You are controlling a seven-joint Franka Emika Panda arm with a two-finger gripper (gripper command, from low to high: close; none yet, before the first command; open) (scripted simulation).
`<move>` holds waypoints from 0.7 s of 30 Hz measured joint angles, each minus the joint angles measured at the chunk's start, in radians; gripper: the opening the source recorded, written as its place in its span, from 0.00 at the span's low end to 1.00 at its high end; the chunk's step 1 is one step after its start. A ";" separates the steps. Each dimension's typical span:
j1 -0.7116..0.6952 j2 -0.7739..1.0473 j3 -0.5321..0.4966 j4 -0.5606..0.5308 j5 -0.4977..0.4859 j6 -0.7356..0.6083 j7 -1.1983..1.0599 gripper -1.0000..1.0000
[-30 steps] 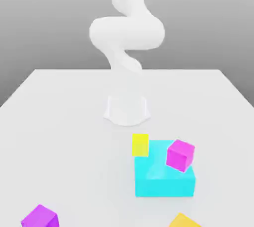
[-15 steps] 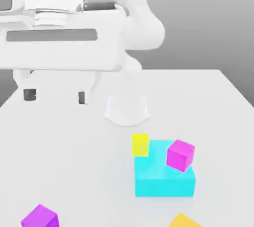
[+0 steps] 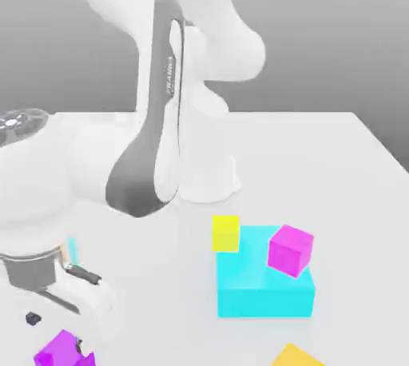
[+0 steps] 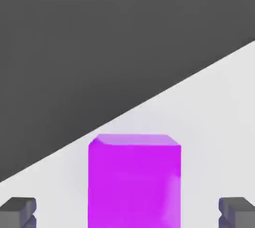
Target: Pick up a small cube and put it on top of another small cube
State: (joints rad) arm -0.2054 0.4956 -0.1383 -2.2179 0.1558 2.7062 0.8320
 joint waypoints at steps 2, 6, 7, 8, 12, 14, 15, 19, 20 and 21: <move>-0.005 0.027 0.007 0.006 0.007 0.021 -0.004 0.00; -0.005 0.027 0.007 0.006 0.007 0.021 -0.004 0.00; -0.009 0.041 0.011 0.008 0.010 0.032 -0.007 0.00; -0.006 0.029 0.008 0.006 0.008 0.023 -0.005 0.00; 0.015 -0.092 -0.019 -0.020 -0.027 -0.072 0.019 0.00; 0.043 -0.164 0.003 -0.060 -0.044 -0.103 0.004 0.00; 0.060 -0.201 0.019 -0.084 -0.051 -0.115 -0.008 0.00; 0.128 -0.346 0.095 -0.184 -0.069 -0.158 -0.067 0.00; 0.149 -0.382 0.114 -0.209 -0.072 -0.169 -0.084 0.00; 0.183 -0.418 0.133 -0.235 -0.073 -0.179 -0.102 0.00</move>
State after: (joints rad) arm -0.0222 0.0772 -0.0051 -2.4524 0.0828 2.5267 0.7303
